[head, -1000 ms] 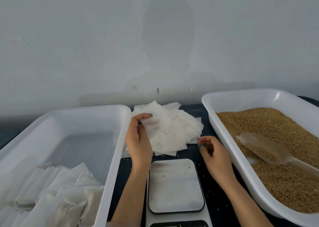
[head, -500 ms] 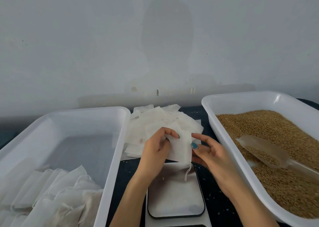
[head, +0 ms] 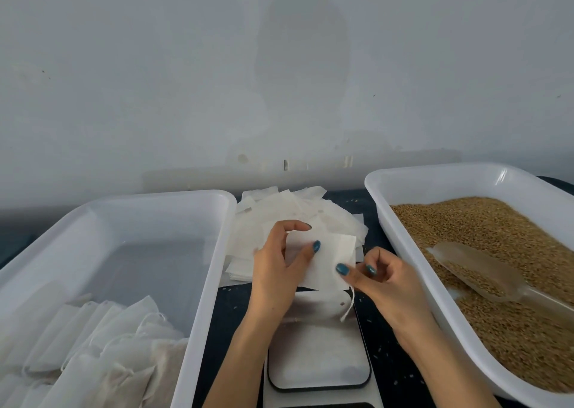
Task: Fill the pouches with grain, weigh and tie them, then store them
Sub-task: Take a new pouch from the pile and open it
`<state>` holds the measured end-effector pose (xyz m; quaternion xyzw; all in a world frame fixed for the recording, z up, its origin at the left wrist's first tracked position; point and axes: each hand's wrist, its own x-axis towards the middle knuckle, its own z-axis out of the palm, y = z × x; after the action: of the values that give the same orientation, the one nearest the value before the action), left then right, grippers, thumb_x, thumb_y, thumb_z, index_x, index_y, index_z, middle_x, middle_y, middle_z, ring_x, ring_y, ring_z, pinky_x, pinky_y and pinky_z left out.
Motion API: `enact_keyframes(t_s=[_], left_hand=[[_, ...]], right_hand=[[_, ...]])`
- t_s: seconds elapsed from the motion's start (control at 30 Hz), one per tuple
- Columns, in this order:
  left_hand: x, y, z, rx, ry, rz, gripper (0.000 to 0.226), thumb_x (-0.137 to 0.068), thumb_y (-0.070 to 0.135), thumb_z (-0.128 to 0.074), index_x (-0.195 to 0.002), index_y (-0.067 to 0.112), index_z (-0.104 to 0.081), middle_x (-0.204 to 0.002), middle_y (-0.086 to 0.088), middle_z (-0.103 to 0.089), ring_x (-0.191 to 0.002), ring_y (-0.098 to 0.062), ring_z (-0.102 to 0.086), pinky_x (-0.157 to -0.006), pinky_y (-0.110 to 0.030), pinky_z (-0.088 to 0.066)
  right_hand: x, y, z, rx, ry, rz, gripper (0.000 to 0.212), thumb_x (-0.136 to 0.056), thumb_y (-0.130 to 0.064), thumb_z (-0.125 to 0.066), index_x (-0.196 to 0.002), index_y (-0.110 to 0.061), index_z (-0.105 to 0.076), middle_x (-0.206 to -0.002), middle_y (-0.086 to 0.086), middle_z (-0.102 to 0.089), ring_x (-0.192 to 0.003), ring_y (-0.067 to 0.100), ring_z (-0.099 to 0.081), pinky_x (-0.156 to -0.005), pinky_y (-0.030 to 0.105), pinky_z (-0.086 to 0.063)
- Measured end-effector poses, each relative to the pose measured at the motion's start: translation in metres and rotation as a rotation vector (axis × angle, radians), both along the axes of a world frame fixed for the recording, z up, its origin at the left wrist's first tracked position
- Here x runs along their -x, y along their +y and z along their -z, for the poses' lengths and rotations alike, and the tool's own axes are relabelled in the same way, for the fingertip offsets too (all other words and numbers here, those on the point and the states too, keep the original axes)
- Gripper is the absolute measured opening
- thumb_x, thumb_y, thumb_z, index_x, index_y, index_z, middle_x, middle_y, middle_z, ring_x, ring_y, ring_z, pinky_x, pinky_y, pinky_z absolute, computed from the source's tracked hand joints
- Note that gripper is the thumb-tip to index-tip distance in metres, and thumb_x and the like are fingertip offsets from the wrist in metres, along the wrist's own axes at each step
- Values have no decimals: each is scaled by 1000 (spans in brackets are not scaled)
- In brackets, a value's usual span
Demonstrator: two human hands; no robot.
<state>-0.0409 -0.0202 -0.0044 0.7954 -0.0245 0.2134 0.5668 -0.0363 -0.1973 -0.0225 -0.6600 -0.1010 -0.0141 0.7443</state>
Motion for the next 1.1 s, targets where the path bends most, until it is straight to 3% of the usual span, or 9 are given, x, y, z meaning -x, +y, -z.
enact_keyframes(t_s=[0.07,0.13,0.23,0.37,0.5,0.6,0.83,1.0,1.1], left_hand=[[1,-2,-2,20,12,15,23,-90,31,-70,-103,44,-56,-101,11,-65,-81,-25,-62,-74,-45,-56],[4,-2,-4,-5,-30,96,38,-86,40,-72,-117,49,-51,-114,8,-61,-98,-20,-62,-79,-35,-57],[7,1,-4,-439,-126,174,92,-66,62,-78,-144,52,-30,-150,15,-23,-137,-5,-30,-105,-10,-32],[11,-7,-4,-828,-259,116,100,-65,64,-74,-150,39,-27,-155,8,-21,-143,-14,-20,-117,-29,-19],[9,-9,-3,-880,-281,69,66,-66,39,-71,-126,19,-50,-110,8,-62,-110,-13,-56,-117,-38,-28],[11,-7,-3,-881,-274,-6,42,-71,38,-66,-106,17,-52,-80,8,-59,-73,-14,-55,-80,-21,-43],[14,-8,-6,-959,-253,-91,39,-71,39,-73,-95,16,-54,-71,8,-56,-60,-15,-51,-58,-23,-33],[15,-11,-7,-985,-217,-86,35,-73,39,-73,-91,17,-52,-73,7,-57,-61,-15,-53,-57,-25,-34],[15,-12,-8,-953,-234,-71,35,-77,46,-63,-94,18,-54,-81,6,-58,-69,-15,-54,-62,-25,-37]], right_hand=[[0,1,0,48,-95,49,42,-67,-27,-84,-61,-18,-43,-54,-7,-49,-48,0,-48,-49,8,-41],[-1,1,2,39,-166,68,38,-73,-21,-80,-68,-9,-44,-55,-11,-47,-47,1,-50,-49,11,-44],[-2,2,4,17,-208,90,35,-77,-22,-77,-74,-8,-45,-59,-9,-47,-48,12,-56,-49,21,-50],[1,2,3,170,-262,61,32,-77,-36,-78,-69,-27,-48,-62,-4,-48,-53,15,-53,-54,21,-46],[5,4,-1,240,-278,45,29,-76,-43,-77,-68,-33,-50,-66,-7,-51,-60,11,-47,-58,22,-41],[9,5,-7,279,-330,89,21,-76,-45,-75,-76,-34,-57,-74,-8,-60,-66,13,-57,-59,26,-47],[15,6,-13,502,-497,208,38,-77,-64,-68,-88,-29,-74,-91,-10,-58,-83,15,-60,-67,29,-51],[19,9,-12,581,-659,273,22,-87,-44,-66,-79,-24,-69,-87,-19,-59,-89,12,-57,-74,28,-48],[21,11,-11,556,-576,218,22,-94,-46,-53,-90,-26,-61,-106,-13,-58,-100,12,-59,-82,40,-52]])
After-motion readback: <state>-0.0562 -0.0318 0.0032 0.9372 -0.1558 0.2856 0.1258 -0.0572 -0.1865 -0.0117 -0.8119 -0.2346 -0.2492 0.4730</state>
